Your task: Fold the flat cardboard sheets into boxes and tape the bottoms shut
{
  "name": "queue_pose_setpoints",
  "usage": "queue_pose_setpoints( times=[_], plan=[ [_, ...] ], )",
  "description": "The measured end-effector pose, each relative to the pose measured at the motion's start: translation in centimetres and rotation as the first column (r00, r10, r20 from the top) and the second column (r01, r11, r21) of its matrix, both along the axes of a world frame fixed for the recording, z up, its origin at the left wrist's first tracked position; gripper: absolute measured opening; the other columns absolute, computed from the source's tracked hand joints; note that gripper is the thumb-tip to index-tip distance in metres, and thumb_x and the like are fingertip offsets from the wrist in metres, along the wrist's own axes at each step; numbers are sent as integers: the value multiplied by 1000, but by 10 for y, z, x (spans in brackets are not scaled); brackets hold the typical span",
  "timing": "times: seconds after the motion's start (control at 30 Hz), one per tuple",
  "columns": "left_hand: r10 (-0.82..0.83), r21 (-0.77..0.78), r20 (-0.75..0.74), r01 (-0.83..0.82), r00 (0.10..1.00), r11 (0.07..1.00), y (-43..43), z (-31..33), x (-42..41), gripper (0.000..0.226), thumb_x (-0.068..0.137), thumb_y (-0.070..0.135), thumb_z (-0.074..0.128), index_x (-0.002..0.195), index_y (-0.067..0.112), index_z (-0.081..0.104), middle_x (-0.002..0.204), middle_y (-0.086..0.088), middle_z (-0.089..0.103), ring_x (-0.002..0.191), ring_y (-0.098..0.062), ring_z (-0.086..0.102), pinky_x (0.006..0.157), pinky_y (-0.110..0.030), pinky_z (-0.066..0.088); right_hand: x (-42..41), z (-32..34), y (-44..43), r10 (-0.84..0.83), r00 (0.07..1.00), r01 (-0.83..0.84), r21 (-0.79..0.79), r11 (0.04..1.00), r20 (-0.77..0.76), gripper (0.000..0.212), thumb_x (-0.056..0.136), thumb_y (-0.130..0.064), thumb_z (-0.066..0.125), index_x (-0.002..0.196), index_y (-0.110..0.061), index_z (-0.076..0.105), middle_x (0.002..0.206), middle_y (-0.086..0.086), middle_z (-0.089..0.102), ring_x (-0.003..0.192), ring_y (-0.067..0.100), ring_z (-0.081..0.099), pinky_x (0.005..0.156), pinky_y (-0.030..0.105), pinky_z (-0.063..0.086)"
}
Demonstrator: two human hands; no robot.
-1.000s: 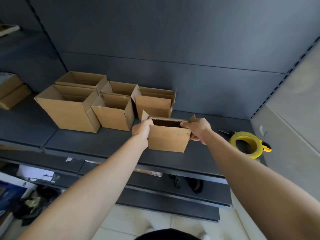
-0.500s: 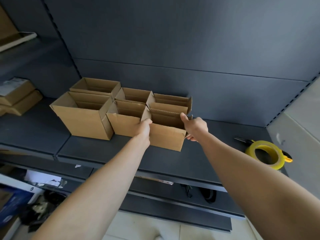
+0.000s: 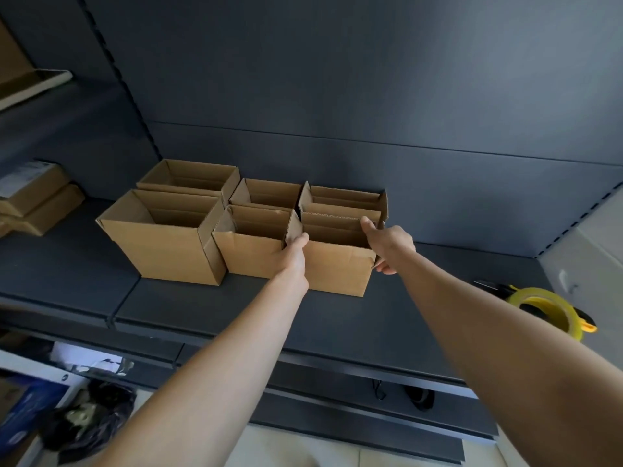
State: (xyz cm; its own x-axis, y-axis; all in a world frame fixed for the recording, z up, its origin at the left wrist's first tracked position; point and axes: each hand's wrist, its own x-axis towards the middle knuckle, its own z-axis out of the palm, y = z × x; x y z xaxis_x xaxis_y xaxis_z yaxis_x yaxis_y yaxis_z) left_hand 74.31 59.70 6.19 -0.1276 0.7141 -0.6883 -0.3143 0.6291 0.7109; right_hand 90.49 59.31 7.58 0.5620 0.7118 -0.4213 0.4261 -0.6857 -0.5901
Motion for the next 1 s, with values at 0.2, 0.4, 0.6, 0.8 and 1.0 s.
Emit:
queue_pose_setpoints(
  times=[0.2,0.4,0.6,0.8,1.0],
  plan=[
    [24,-19,18,-23,1000,1000,-2,-1,0,85,79,43,72,146,16,27,147,-9,35,135,-29,35,113,-45,28,-1,1,0,1,1000,-1,-9,1000,-7,67,79,-78,40,84,-12,51,69,8,63,55,21,65,42,23,47],
    [-1,-1,63,1,998,1000,-5,4,-7,77,83,35,69,145,13,29,148,-9,34,136,-28,33,114,-45,26,3,6,-2,-37,999,37,-2,999,-27,76,79,-81,34,98,-11,55,79,9,61,63,25,65,63,33,58],
    [-37,4,74,37,997,999,-15,7,-15,72,83,33,70,142,16,33,143,-8,40,131,-29,39,111,-46,33,6,8,-6,-108,994,106,71,992,26,79,83,-77,30,102,-7,60,94,11,65,77,28,64,68,33,53],
    [-35,2,40,35,999,999,-29,11,-19,60,83,32,68,135,16,42,135,-8,47,122,-30,46,105,-44,40,6,17,-16,-150,984,135,139,981,102,64,88,-70,30,94,-9,50,90,9,55,80,28,55,67,33,43],
    [-44,129,-203,72,978,989,-44,31,-20,8,89,16,57,93,15,51,89,-2,52,72,-15,49,62,-27,39,-6,39,-29,-117,954,29,303,953,278,55,93,-60,33,85,-9,51,78,5,52,76,27,52,63,32,40]
  ],
)
